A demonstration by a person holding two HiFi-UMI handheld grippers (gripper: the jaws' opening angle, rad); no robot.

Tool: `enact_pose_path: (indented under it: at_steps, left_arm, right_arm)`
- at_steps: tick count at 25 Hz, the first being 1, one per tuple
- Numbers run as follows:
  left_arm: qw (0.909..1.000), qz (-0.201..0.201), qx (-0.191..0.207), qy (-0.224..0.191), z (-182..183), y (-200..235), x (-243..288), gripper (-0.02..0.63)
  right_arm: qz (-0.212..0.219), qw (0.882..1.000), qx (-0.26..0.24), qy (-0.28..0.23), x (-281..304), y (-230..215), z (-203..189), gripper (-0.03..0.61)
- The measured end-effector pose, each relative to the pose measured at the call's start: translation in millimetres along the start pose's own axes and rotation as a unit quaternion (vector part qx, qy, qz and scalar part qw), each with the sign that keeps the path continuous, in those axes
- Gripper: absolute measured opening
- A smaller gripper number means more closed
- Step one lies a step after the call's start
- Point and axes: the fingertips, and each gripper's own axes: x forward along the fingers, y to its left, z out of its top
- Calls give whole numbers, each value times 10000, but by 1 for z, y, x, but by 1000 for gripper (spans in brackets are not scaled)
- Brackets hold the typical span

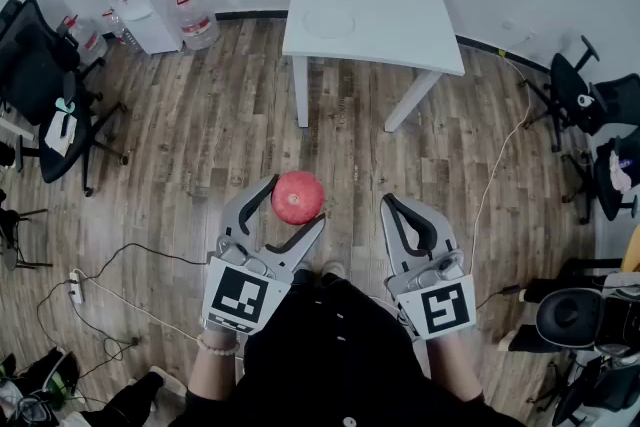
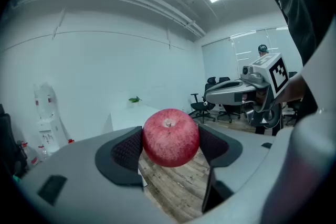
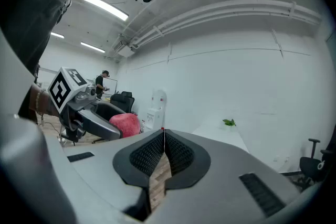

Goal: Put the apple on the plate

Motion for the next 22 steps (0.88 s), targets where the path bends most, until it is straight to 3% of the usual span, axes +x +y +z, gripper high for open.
enact_pose_path:
  at_steps: [7, 17, 22]
  left_arm:
    - [9997, 44, -222, 75, -1, 3, -1, 345]
    - [9999, -49, 36, -97, 0, 12, -5, 346]
    - [9999, -47, -73, -118, -2, 19, -14, 346]
  right_arm:
    - [-4, 10000, -8, -2, 4, 3, 1, 41]
    - [-143, 9998, 70, -83, 10, 5, 9, 41]
    - [-117, 9998, -153, 28, 16, 18, 12, 41]
